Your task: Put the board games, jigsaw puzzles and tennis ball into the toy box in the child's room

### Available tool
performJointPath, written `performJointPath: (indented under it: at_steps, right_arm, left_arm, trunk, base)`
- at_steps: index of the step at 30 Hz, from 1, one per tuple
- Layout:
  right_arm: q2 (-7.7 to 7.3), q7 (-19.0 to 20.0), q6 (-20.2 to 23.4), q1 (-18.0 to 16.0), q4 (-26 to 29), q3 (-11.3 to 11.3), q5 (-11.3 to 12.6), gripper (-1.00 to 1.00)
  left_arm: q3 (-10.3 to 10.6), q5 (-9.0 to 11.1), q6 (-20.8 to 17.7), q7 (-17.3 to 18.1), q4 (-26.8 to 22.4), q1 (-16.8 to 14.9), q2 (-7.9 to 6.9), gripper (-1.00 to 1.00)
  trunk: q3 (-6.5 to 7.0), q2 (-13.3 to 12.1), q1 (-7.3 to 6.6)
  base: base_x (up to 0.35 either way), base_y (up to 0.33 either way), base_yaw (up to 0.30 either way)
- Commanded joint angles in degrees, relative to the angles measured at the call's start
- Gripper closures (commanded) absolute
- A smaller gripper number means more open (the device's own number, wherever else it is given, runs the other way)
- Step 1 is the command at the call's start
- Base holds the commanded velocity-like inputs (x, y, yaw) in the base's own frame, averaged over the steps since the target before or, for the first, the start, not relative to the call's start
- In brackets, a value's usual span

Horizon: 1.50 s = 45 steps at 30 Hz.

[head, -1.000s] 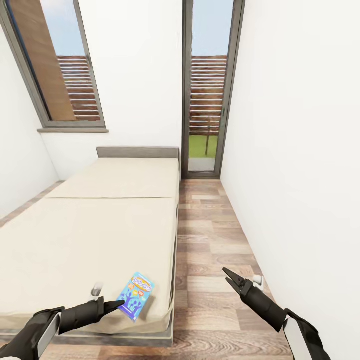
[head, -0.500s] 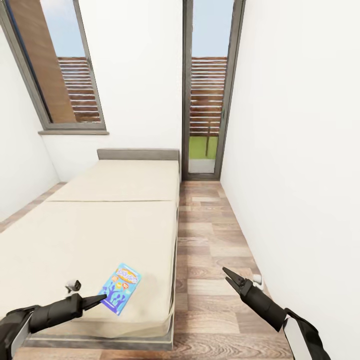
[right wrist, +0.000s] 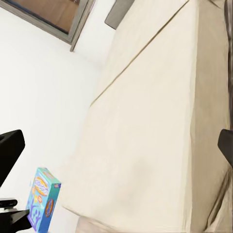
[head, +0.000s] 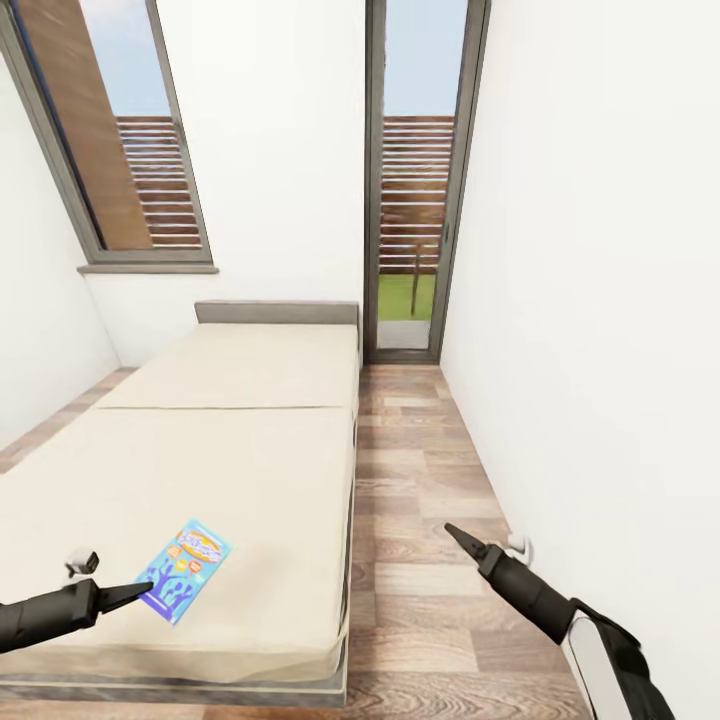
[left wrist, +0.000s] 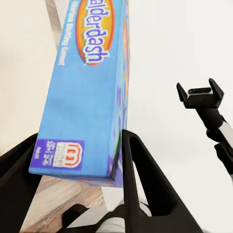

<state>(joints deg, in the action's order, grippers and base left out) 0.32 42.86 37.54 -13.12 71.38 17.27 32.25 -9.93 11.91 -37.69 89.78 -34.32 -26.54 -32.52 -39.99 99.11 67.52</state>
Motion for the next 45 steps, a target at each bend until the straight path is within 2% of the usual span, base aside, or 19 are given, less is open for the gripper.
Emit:
performJointPath:
  at_steps: [1,8,25,37,45]
  right_arm:
    - [0.08,-0.7,0.4,0.0,0.3,0.0,0.1,-1.00]
    - [0.15,-2.0,0.4,0.0,0.8,-0.1,-0.3,-1.00]
    - [0.12,-2.1,0.3,0.0,0.9,0.0,0.0,-1.00]
    - [0.20,-2.1,0.2,0.0,0.9,-0.1,-0.1,-1.00]
    - [0.21,-2.1,0.2,0.0,0.9,-0.1,-0.2,-1.00]
  left_arm:
    - [0.0,0.0,-0.8,0.2,0.0,0.0,-0.31,1.00]
    - [0.0,0.0,-1.4,0.2,0.0,-0.1,-1.06,1.00]
    - [0.0,0.0,-1.6,0.2,-0.1,-0.1,-1.15,1.00]
    - [0.1,0.0,-1.6,0.2,-0.1,-0.1,-1.28,1.00]
    - [0.0,0.0,-1.6,0.2,-0.1,-0.1,-1.28,1.00]
  trunk:
    - [0.13,-0.4,-0.23]
    - [1.39,-3.2,-1.77]
    - [4.92,-10.0,-5.50]
    - [7.76,-14.8,-8.14]
    - [9.67,-18.0,-9.89]
  base:
    - [0.000,0.000,0.000]
    - [0.000,0.000,0.000]
    - [-0.068,0.000,0.019]
    - [-0.038,0.000,0.189]
    - [-0.170,0.000,0.226]
